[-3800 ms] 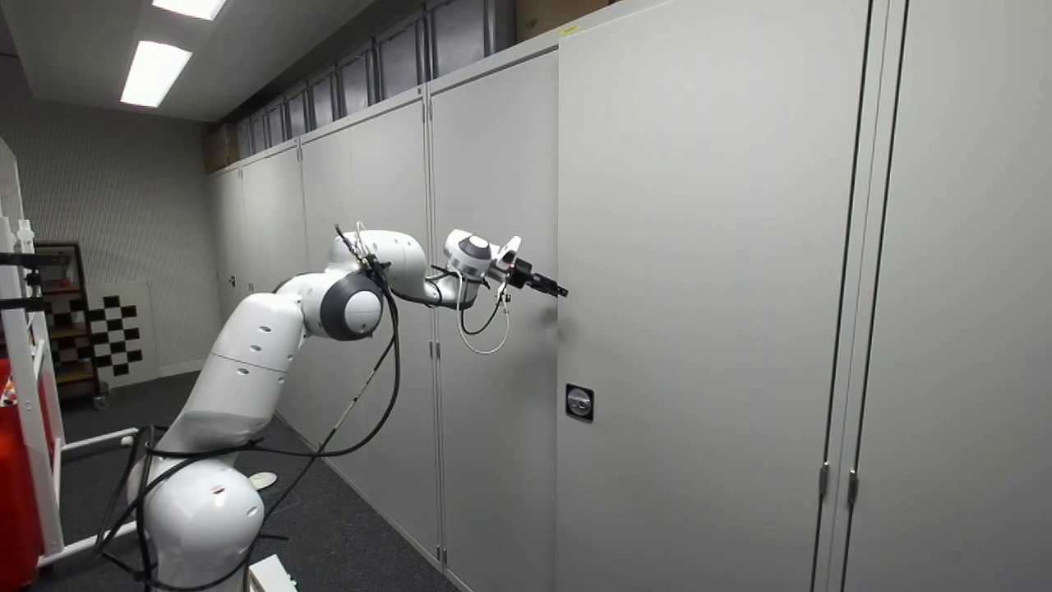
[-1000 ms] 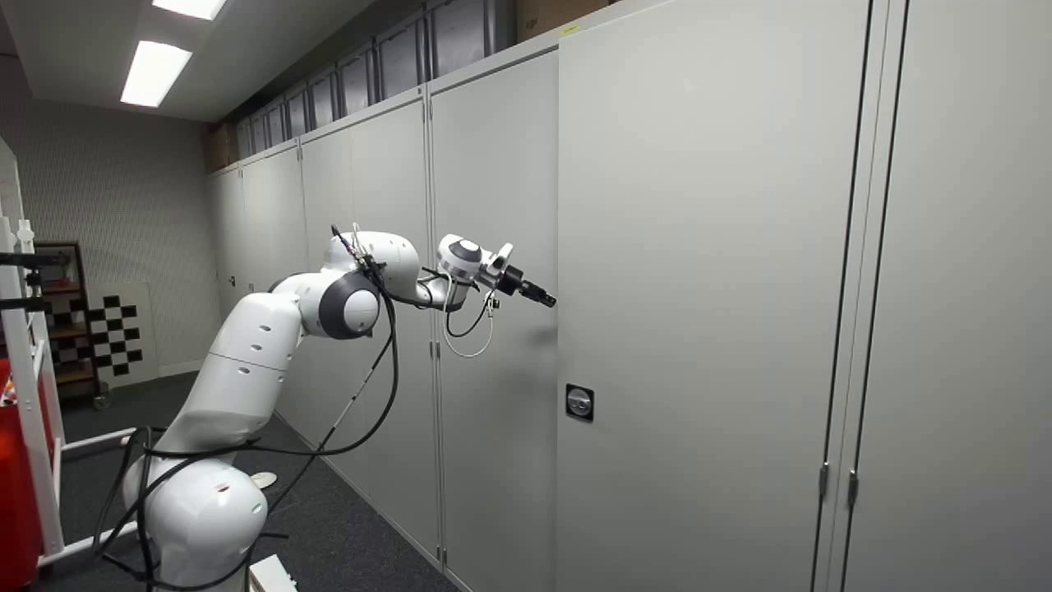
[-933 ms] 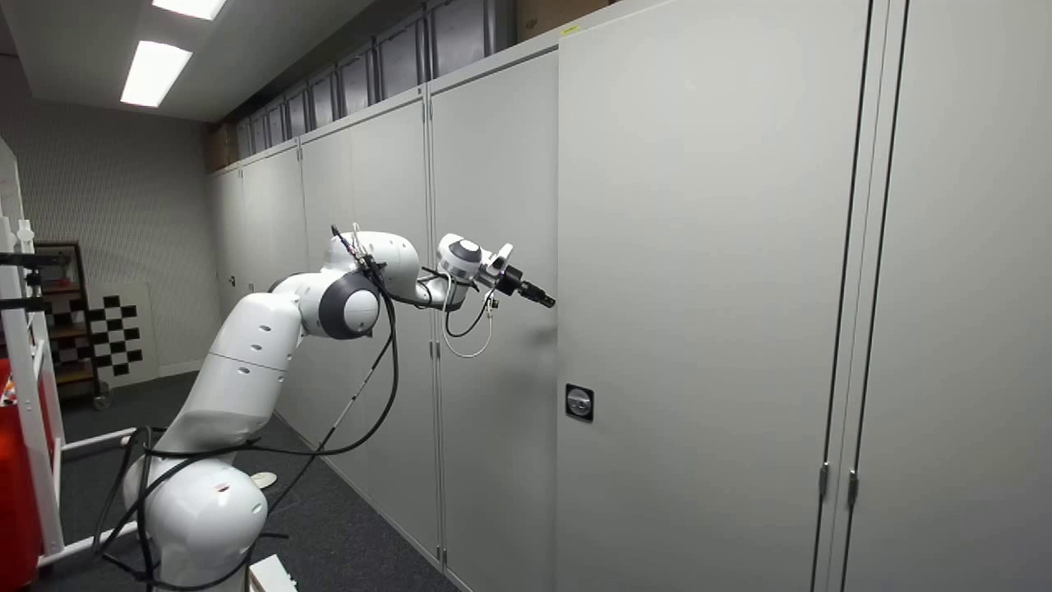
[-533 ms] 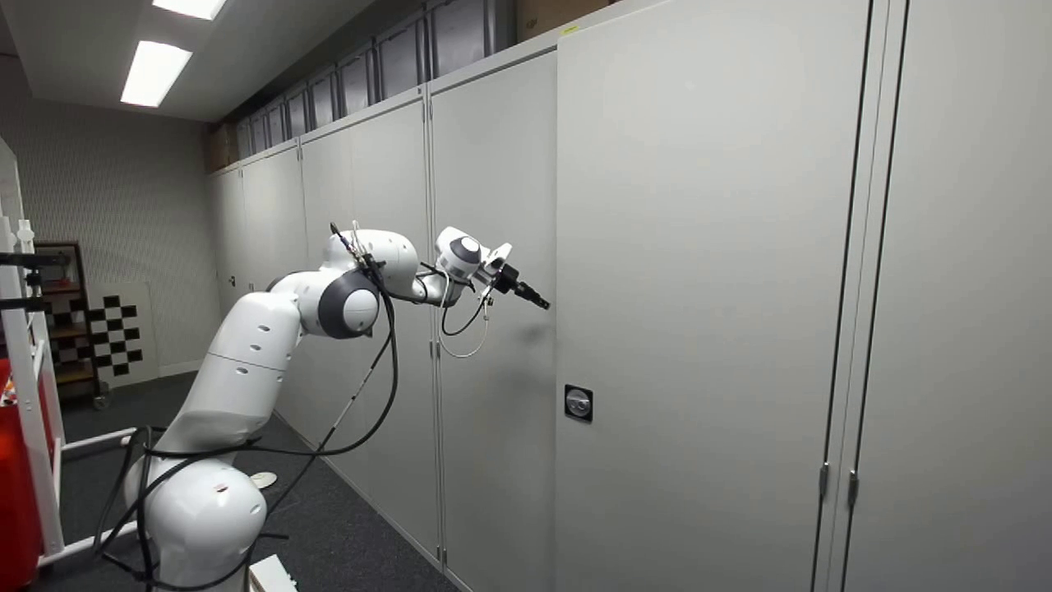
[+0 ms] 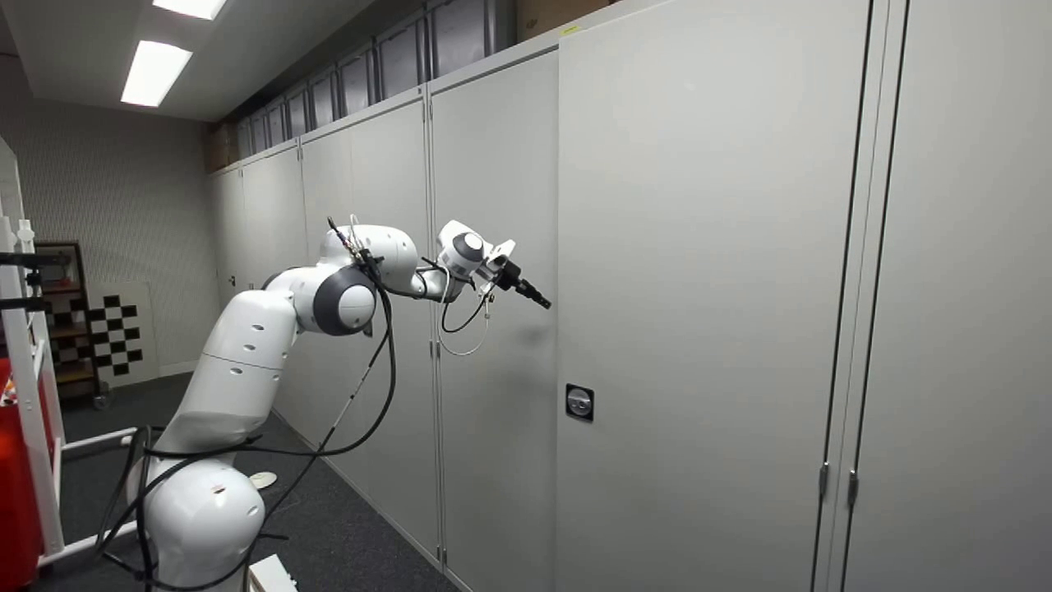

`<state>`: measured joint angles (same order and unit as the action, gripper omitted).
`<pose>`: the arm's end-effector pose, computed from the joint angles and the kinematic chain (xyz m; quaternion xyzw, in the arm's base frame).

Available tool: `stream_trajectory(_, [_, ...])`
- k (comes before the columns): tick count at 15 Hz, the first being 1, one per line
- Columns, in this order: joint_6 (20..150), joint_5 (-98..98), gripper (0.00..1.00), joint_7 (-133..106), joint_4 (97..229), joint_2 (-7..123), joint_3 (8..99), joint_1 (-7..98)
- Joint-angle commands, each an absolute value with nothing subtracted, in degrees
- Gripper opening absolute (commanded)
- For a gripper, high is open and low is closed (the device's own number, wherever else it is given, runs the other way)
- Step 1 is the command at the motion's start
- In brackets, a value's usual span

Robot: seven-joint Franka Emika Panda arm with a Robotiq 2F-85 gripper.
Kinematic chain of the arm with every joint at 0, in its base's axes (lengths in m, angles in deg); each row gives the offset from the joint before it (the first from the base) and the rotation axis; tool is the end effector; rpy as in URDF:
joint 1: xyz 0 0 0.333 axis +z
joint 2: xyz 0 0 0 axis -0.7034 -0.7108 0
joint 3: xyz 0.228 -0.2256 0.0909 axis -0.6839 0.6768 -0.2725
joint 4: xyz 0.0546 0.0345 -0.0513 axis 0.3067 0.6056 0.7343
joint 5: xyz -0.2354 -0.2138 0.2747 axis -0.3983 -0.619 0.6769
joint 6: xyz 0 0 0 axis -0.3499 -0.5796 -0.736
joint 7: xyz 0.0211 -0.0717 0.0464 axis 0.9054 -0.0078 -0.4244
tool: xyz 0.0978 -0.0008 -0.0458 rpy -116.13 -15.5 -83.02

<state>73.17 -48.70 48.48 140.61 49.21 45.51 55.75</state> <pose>0.7479 0.1557 0.6093 0.8508 -0.2616 0.4285 0.1550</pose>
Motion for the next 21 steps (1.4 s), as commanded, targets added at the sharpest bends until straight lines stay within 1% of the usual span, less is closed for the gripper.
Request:
stream_trajectory(1, [73.16,-48.70,1.00,48.53,140.61,49.10,45.51,55.79])
stream_trajectory(9, [73.16,-48.70,1.00,48.58,140.60,48.80,45.51,55.92])
stream_trajectory(21, [71.21,-54.96,1.00,52.84,139.65,46.77,47.71,57.31])
